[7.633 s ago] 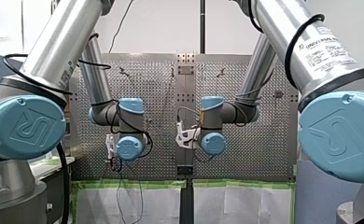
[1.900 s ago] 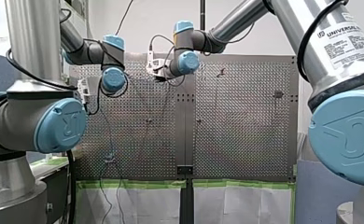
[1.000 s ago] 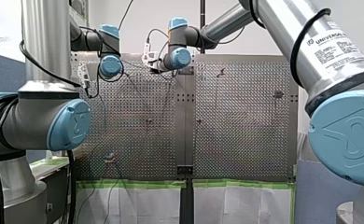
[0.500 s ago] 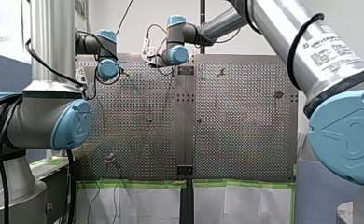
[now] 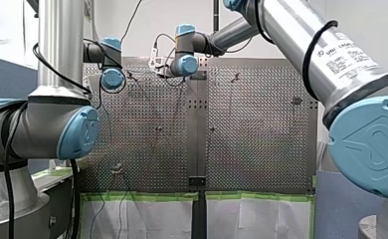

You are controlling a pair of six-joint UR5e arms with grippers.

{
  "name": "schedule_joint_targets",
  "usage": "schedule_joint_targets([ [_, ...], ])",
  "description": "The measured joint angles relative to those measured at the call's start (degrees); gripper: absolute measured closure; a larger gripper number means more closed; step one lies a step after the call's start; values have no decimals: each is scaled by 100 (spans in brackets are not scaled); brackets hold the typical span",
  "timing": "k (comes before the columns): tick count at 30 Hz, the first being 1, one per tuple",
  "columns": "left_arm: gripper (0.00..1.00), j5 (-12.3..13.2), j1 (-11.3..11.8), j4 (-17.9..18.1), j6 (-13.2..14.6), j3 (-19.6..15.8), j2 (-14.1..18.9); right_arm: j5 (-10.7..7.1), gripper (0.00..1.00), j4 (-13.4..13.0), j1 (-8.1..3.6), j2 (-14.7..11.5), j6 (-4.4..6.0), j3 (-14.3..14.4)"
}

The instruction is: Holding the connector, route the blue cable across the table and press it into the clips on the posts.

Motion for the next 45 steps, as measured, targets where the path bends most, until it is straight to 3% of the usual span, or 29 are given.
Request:
schedule_joint_targets([
  [16, 100, 499, 254, 299, -167, 241, -271, 249, 100, 0, -26, 317, 0, -455],
  [29, 100, 794, 350, 376, -365, 376, -449, 401, 100, 9, -52, 328, -12, -491],
  [37, 100, 1077, 395, 494, -485, 463, -646, 617, 100, 11, -59, 330, -48, -491],
  [45, 100, 1011, 452, 549, -471, 475, -792, 750, 100, 17, -68, 330, -83, -491],
])
